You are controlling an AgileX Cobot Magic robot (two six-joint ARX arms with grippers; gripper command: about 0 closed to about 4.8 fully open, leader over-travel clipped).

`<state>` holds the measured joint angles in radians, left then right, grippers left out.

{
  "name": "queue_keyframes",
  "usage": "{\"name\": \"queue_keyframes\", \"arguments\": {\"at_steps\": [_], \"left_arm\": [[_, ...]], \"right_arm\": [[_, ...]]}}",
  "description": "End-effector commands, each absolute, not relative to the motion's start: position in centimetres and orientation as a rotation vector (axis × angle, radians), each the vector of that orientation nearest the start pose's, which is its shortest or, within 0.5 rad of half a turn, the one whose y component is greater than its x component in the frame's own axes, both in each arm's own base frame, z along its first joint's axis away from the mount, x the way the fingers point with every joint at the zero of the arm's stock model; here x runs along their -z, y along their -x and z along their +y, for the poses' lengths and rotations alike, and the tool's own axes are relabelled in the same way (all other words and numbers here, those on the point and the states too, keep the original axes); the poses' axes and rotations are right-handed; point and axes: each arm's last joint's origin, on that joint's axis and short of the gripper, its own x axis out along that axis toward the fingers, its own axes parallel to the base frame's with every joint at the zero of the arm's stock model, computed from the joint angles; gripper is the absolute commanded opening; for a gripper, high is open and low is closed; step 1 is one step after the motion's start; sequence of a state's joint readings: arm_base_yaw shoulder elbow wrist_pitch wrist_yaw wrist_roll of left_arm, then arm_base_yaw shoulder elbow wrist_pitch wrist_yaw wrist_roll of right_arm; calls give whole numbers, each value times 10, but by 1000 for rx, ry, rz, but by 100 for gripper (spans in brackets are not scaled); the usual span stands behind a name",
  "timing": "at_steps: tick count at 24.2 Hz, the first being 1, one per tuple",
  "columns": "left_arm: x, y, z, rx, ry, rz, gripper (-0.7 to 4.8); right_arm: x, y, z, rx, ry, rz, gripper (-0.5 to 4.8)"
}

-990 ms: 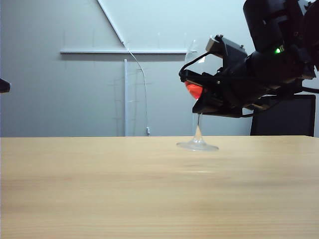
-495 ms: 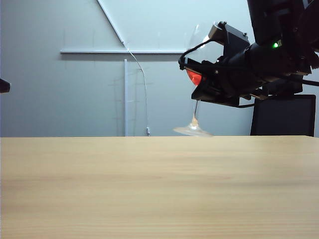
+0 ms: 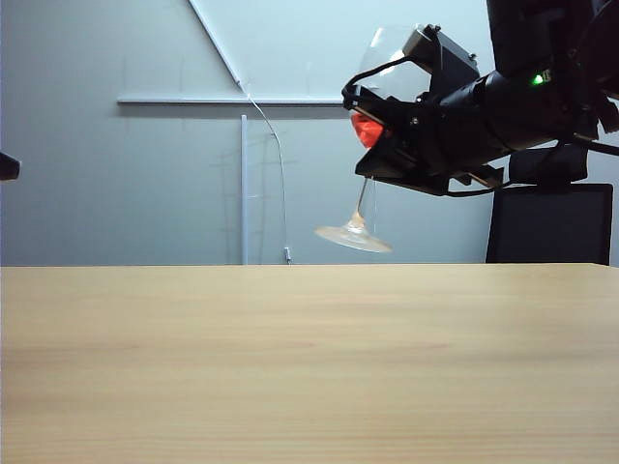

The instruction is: Gently pick up the goblet, rotate it counterclockwise for two full turns (viewing from above), and then place it back on the table.

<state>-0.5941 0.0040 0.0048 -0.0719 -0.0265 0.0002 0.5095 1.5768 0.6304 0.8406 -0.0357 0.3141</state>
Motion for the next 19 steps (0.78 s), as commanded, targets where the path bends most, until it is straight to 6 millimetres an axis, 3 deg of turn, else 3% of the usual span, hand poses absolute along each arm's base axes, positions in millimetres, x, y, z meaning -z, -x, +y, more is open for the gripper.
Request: {"name": "queue_keyframes", "arguments": {"at_steps": [1,19], "left_arm": [[-160,-81,-54,572,-20,62,-5],[-160,-81,-54,572,-20,62,-5]], "right_arm": [[-206,-270,154,-590,-306,109,-2],[-210,-264,161,-895,-395,163,-2]]}}
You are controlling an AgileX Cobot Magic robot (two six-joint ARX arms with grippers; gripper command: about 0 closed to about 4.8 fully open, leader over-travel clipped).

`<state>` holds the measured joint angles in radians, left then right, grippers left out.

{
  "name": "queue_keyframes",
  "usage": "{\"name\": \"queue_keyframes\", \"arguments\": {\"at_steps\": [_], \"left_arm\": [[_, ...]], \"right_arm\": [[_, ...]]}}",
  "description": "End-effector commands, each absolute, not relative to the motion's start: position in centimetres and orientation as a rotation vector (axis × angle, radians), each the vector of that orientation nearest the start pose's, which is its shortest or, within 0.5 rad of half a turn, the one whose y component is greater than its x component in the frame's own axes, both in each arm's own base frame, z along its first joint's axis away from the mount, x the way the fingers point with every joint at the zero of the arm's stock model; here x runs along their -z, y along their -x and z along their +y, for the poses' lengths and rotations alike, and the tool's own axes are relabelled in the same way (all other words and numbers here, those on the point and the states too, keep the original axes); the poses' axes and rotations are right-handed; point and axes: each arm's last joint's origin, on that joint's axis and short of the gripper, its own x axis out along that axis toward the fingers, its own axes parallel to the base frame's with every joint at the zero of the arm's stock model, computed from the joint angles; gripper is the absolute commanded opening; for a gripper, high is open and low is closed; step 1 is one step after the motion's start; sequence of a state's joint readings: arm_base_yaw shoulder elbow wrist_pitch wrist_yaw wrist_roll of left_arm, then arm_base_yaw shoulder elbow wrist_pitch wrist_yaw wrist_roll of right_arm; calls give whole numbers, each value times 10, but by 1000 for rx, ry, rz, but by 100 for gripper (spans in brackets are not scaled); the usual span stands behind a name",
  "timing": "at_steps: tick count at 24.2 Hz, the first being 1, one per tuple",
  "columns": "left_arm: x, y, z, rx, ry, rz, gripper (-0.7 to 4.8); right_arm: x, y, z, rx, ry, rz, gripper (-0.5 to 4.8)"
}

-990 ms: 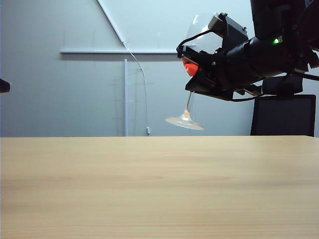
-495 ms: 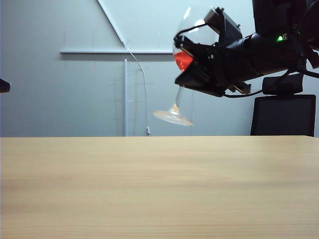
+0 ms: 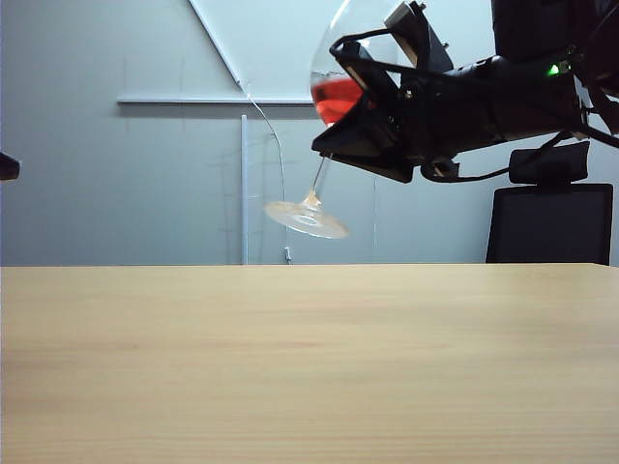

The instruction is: Gently pick up the goblet, rotate it counterclockwise for two full turns (viewing from above), and then place it back on the table.

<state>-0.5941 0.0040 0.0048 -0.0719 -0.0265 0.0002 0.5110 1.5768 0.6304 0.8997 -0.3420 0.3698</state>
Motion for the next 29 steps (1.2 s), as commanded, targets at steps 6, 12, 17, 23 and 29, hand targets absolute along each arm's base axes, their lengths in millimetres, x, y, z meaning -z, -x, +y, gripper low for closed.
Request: {"name": "queue_keyframes", "arguments": {"at_steps": [6,12,17,23,29], "left_arm": [[-160,-81,-54,572,-20,62,-5],[-160,-81,-54,572,-20,62,-5],[-160,-81,-54,572,-20,62,-5],[-160,-81,-54,572,-20,62,-5],[-160,-81,-54,572,-20,62,-5]], "right_arm": [[-209,-263,162,-930,-444,208,-2],[-210,-268,166,-946,-451,318,-2],[-223,-279,176,-936,-381,416,-2],[-237,-285,184,-935,-223,516,-2],[-244,-286,186,-957,-95,573,-2]]}}
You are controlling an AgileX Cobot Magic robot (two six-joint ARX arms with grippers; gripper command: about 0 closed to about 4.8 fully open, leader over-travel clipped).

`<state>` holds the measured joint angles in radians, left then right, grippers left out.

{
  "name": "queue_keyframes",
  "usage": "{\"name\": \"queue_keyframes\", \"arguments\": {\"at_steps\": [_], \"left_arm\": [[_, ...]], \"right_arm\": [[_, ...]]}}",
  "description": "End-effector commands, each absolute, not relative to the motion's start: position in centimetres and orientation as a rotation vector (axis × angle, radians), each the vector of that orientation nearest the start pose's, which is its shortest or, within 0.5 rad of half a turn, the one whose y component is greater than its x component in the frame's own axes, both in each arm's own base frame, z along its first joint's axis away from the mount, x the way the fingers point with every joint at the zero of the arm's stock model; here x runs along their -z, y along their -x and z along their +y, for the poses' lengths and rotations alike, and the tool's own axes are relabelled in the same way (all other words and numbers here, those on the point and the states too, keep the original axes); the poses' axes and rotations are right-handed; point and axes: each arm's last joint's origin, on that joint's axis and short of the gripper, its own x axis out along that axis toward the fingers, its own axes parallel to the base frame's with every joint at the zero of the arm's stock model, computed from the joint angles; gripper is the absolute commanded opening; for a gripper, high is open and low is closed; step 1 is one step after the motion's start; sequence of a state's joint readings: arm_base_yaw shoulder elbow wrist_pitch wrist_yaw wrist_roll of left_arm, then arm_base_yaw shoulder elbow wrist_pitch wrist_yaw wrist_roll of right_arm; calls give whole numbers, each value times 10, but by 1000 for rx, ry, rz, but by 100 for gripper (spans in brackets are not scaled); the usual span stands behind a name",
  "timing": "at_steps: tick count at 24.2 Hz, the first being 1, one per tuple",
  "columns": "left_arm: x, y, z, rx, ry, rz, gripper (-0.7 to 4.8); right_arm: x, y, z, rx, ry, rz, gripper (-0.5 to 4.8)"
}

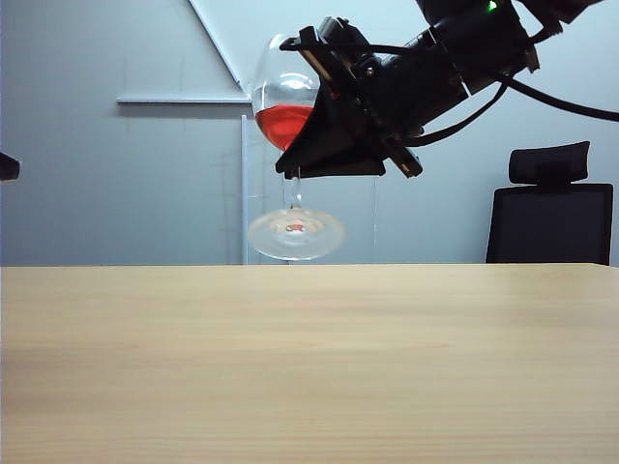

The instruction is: Gently pick up the goblet, rotate it counterclockwise for two full turns (viewing from above), and then place it back on the table.

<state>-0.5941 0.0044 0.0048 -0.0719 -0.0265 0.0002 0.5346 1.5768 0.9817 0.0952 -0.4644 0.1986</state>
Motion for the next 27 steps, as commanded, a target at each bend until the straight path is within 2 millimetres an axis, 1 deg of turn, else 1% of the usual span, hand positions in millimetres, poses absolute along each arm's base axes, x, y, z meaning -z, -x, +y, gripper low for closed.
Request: {"name": "queue_keyframes", "arguments": {"at_steps": [1,9,14,24,27], "left_arm": [[-160,-81,-54,572,-20,62,-5],[-160,-81,-54,572,-20,62,-5],[-160,-81,-54,572,-20,62,-5],[-160,-81,-54,572,-20,62,-5],[-160,-81,-54,572,-20,62,-5]], "right_arm": [[-244,-286,185,-969,-67,581,-2],[-236,-278,185,-1142,50,612,-1],[-236,-273,185,-1295,36,609,-1],[-240,-266,187,-1627,28,466,-1],[-241,-265,187,-1680,39,421,-2]]}}
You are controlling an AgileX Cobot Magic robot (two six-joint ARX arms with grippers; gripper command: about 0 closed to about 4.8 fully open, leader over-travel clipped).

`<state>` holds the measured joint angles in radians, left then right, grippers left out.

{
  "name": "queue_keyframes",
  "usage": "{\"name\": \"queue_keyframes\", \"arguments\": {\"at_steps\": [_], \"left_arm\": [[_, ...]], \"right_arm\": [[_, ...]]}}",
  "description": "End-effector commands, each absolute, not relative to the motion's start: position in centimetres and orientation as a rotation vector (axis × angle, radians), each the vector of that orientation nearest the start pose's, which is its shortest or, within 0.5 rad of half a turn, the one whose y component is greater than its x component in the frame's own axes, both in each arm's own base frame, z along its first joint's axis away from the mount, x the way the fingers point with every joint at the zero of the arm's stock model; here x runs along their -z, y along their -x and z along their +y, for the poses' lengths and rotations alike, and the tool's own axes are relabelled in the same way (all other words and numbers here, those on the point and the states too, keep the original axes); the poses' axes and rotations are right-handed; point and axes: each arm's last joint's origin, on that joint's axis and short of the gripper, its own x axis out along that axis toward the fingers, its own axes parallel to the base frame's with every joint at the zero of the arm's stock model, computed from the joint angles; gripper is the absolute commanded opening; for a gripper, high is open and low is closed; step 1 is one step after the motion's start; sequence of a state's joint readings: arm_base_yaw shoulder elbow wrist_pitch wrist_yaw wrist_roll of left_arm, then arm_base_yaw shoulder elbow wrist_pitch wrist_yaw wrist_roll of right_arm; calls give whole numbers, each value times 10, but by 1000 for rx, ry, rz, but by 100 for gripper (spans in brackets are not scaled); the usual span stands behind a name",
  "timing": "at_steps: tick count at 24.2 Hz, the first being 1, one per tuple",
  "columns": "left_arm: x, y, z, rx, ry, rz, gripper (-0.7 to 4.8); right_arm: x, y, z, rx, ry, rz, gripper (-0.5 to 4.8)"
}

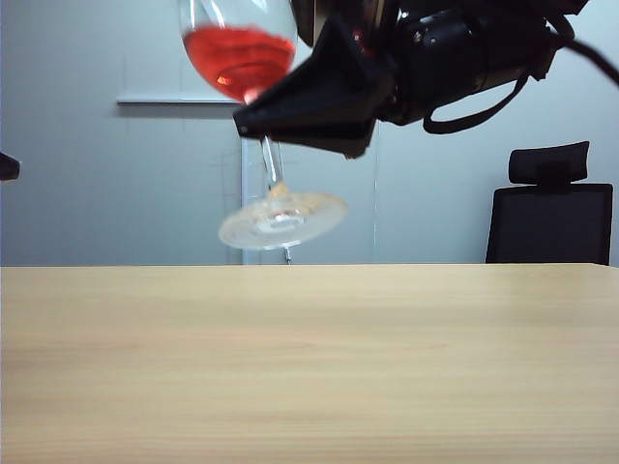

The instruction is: Gently pick up the goblet, rotate it counterclockwise for two full turns (viewing from above), and then place it back on the table.

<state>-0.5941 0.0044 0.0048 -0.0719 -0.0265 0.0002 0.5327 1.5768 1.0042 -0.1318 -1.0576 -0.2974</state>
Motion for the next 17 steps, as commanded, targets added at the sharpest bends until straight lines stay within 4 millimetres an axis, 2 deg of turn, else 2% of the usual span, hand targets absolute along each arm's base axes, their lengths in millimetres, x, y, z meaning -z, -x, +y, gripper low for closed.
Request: {"name": "queue_keyframes", "arguments": {"at_steps": [1,12,17], "left_arm": [[-160,-81,-54,572,-20,62,-5],[-160,-81,-54,572,-20,62,-5],[-160,-81,-54,572,-20,62,-5]], "right_arm": [[-241,-265,187,-1683,42,417,-2],[-236,-263,186,-1695,52,347,-2],[-233,-257,182,-1647,90,242,-3]]}}
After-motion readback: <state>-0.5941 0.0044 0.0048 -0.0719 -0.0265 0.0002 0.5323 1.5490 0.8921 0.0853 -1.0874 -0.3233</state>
